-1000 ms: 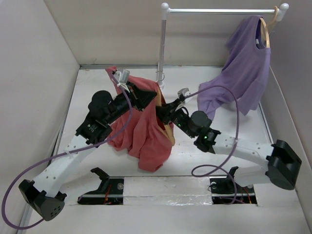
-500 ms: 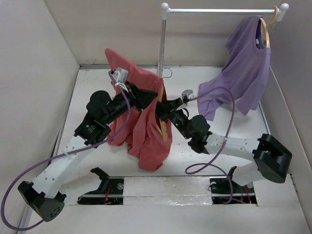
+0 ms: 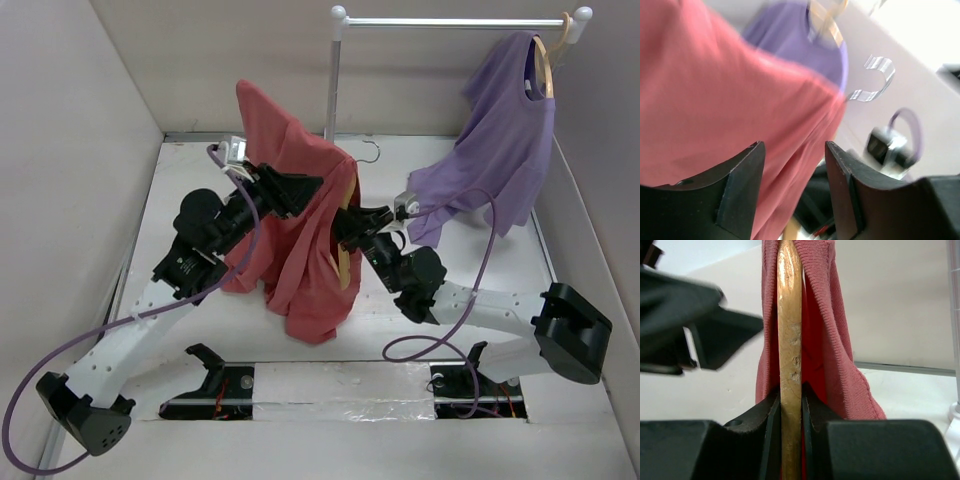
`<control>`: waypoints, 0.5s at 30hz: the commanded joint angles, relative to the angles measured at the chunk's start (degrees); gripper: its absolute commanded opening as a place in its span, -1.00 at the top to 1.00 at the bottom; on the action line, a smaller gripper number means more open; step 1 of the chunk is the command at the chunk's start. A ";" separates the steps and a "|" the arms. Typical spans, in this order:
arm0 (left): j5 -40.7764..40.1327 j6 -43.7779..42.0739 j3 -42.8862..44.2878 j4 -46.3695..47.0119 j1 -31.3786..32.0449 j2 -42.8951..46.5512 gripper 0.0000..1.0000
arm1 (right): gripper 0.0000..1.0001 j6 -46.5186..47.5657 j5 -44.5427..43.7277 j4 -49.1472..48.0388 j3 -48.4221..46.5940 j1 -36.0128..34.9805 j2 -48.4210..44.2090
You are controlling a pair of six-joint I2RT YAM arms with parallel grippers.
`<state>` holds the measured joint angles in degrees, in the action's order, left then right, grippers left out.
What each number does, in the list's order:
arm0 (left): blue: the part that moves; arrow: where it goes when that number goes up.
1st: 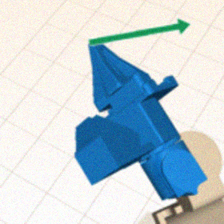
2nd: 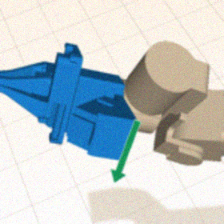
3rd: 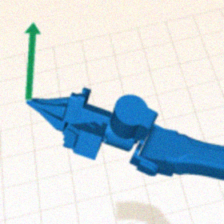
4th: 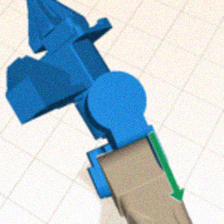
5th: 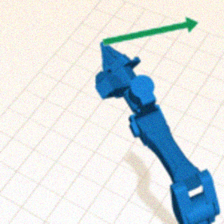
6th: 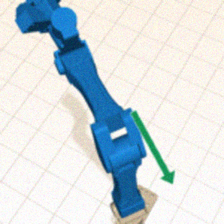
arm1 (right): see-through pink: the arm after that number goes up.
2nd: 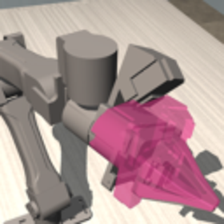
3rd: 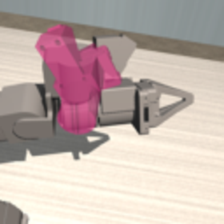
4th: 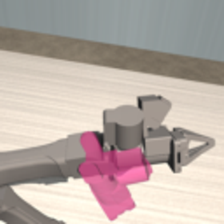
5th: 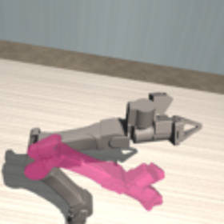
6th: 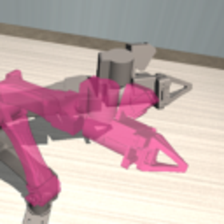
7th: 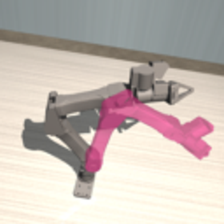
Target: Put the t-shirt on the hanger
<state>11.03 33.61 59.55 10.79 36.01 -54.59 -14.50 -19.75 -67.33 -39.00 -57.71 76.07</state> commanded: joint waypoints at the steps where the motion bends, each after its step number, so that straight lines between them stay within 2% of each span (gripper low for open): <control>1: -6.88 8.82 -2.84 11.61 0.20 3.61 0.03 | 1.00 1.93 -2.22 -9.14 -0.46 -1.43 -2.95; 2: -7.24 9.72 -3.56 14.84 0.20 3.52 -0.25 | 1.00 2.11 -2.49 -8.96 -0.20 -1.44 -2.95; 3: -7.68 10.51 -4.08 16.01 0.20 3.35 -0.40 | 1.00 2.11 -2.49 -9.05 0.07 -1.44 -3.12; 9: -13.57 14.64 -1.37 14.10 0.20 -1.48 -0.69 | 1.00 3.34 -2.22 -7.12 0.42 -1.96 -4.18; 15: -12.35 17.10 3.63 11.37 0.20 -6.31 -0.75 | 1.00 6.23 -2.84 -5.80 -0.37 -3.02 -3.57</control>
<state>-0.75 48.21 58.70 20.78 36.01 -60.58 -10.83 -20.84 -66.67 -37.76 -60.10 74.06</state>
